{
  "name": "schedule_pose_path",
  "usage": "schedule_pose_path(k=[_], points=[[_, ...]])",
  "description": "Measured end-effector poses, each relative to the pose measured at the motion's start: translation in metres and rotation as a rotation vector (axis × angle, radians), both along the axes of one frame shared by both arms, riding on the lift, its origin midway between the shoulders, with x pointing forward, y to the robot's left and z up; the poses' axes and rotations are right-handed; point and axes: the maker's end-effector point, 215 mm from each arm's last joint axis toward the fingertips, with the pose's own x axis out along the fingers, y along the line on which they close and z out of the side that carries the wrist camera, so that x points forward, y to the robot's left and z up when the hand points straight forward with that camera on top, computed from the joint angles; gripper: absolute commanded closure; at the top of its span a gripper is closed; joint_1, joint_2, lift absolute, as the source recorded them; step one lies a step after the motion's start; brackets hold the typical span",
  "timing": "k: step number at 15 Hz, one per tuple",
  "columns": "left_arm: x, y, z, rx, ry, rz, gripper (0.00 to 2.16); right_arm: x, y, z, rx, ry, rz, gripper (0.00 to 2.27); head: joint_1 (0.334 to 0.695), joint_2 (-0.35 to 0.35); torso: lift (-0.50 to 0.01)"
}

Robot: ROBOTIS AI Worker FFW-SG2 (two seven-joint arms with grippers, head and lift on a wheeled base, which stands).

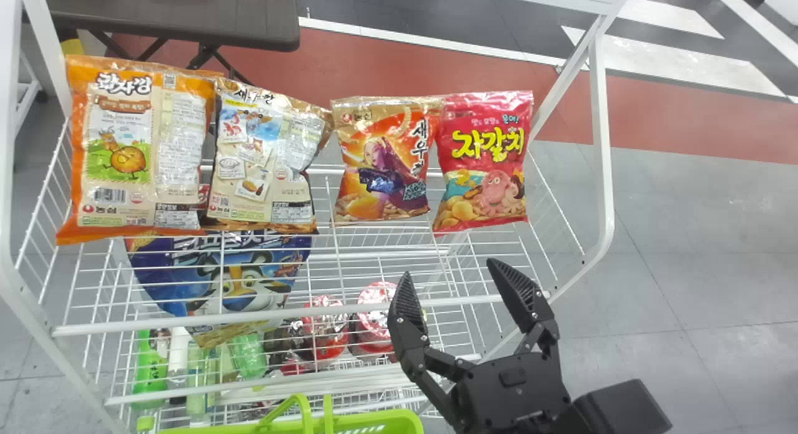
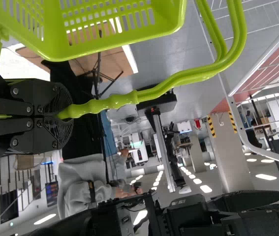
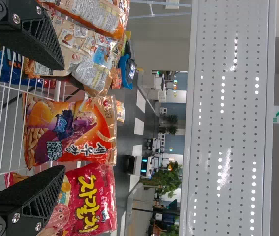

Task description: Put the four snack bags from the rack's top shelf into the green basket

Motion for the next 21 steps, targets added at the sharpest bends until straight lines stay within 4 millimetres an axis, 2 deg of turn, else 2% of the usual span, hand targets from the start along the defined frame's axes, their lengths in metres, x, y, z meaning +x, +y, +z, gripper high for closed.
schedule_pose_path(k=[10,13,15,17,21], points=[[-0.001,-0.001,0.002,-0.005,-0.001,-0.004,2.15,0.001,0.001,0.000,0.002,0.001,0.004,0.10,0.695,-0.350,0.000],[-0.004,-0.004,0.003,-0.003,-0.005,-0.015,2.15,0.020,0.012,-0.006,0.009,0.012,0.026,0.10,0.695,-0.350,0.000],[-0.004,-0.004,0.003,-0.001,-0.009,-0.020,2.15,0.046,0.035,-0.017,0.021,0.052,0.070,0.10,0.695,-0.350,0.000],[-0.004,-0.005,0.004,0.001,-0.013,-0.024,2.15,0.075,0.071,-0.023,0.041,0.077,0.143,0.10,0.695,-0.350,0.000],[-0.004,-0.004,0.004,0.004,-0.016,-0.028,2.15,0.121,0.149,-0.043,0.049,0.114,0.268,0.10,0.695,-0.178,0.000]])
